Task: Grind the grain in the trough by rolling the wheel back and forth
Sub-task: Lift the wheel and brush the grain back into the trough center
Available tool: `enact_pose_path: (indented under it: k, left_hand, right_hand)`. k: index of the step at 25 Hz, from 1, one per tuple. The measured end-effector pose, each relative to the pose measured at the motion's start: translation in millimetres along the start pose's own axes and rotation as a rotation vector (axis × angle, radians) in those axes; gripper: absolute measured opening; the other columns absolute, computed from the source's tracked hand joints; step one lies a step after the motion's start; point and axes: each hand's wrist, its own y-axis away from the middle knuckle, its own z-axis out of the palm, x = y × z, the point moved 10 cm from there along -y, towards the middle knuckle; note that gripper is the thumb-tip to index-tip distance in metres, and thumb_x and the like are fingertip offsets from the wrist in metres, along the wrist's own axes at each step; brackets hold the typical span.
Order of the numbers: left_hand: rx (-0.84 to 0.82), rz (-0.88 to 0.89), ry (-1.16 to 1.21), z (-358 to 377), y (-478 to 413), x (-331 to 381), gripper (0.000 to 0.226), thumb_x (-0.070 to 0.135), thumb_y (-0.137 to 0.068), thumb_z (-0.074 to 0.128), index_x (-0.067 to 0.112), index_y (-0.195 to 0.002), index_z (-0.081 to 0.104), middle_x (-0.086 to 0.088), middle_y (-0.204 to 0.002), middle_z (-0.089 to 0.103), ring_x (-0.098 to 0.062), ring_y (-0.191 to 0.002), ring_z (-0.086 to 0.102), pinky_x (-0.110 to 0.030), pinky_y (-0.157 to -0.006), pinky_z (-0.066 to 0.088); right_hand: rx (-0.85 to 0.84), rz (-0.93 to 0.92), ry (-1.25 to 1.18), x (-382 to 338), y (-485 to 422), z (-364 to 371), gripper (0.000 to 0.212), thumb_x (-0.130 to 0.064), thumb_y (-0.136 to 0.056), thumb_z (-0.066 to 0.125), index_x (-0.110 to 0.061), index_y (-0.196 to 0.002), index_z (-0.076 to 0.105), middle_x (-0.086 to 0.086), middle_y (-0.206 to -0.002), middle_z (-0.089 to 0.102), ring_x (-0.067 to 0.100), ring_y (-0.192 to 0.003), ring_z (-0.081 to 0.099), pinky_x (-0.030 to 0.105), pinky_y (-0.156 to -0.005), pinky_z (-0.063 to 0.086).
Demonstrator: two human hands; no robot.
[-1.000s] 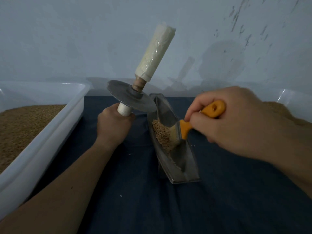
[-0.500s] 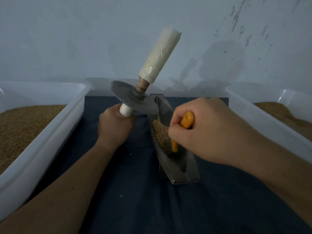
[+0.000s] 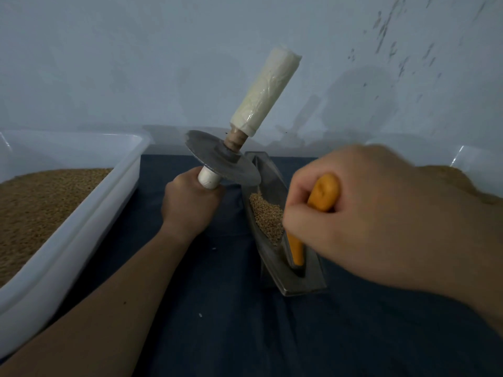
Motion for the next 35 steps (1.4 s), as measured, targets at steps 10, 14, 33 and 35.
enact_pose_path:
  k: [10,14,33,35]
  left_hand:
    - [0.017,0.009,-0.023,0.7,-1.1,-1.7,0.013,0.039,-0.073,0.069,0.032,-0.070,0.059,0.011,-0.069,0.065,-0.015,-0.069,0.063,-0.033,-0.062,0.052]
    - [0.006,0.032,-0.024,0.5,0.3,1.0,0.014,0.039,-0.074,0.071,0.034,-0.070,0.059,0.011,-0.069,0.065,-0.014,-0.068,0.064,-0.037,-0.064,0.055]
    - [0.003,-0.009,-0.008,0.1,2.7,0.3,0.021,0.040,-0.078,0.077,0.029,-0.071,0.061,0.009,-0.070,0.066,-0.017,-0.070,0.065,-0.039,-0.064,0.055]
    - [-0.001,0.002,-0.031,1.4,4.3,3.8,0.021,0.041,-0.079,0.077,0.030,-0.070,0.061,0.009,-0.070,0.066,-0.018,-0.069,0.065,-0.043,-0.065,0.057]
  right_hand:
    - [0.087,-0.011,-0.084,8.5,-8.2,-19.7,0.035,-0.047,-0.074,0.052,-0.017,-0.064,0.068,-0.004,-0.042,0.056,0.011,-0.037,0.055,0.022,-0.037,0.046]
    - [0.026,0.065,-0.057,25.1,-16.5,14.2,0.025,-0.039,-0.084,0.054,-0.021,-0.070,0.065,-0.002,-0.056,0.063,0.010,-0.051,0.061,0.025,-0.049,0.050]
    - [0.417,0.050,-0.566,121.7,19.5,-35.4,0.015,-0.024,-0.092,0.058,-0.024,-0.094,0.073,0.009,-0.065,0.069,0.026,-0.053,0.067,0.049,-0.060,0.061]
    - [0.417,0.068,-0.607,148.2,22.8,-32.2,0.018,-0.028,-0.094,0.060,-0.028,-0.103,0.075,0.007,-0.077,0.074,0.026,-0.065,0.073,0.041,-0.067,0.062]
